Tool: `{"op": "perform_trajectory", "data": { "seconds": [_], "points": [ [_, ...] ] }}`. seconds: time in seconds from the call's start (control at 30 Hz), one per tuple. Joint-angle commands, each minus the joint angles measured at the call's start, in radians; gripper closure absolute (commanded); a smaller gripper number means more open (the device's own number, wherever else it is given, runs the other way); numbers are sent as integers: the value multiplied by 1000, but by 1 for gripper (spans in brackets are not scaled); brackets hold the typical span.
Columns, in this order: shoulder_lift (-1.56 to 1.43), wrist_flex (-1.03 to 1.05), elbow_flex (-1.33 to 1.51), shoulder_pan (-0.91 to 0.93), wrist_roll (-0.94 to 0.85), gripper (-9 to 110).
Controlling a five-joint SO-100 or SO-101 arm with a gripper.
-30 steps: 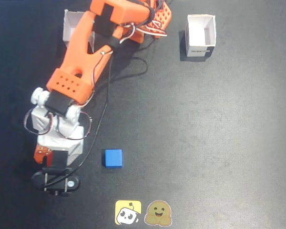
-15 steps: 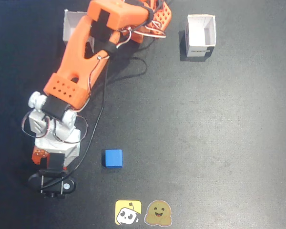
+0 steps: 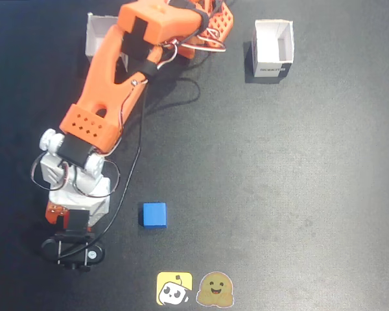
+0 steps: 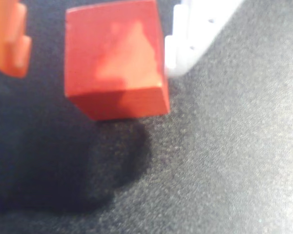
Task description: Put the red cube in the right box and the blue cube in the left box.
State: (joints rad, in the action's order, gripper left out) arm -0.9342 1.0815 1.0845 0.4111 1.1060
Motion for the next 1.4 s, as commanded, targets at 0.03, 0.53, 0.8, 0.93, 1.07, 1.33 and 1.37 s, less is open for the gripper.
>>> {"op": "perform_trajectory", "data": {
  "seconds": [0.03,0.53,0.8,0.93,1.07,1.33,1.37],
  "points": [
    [-6,-20,-12,-3,-2,79],
    [-5,-61,40,2,-5,84],
    [-5,-63,48,8,-2,90],
    [-8,-57,41,9,-2,91],
    [-28,-9,9,14,-6,91],
    [-60,186,-123,37,-23,90],
    [-71,199,-124,41,-28,90]
  ]
}}
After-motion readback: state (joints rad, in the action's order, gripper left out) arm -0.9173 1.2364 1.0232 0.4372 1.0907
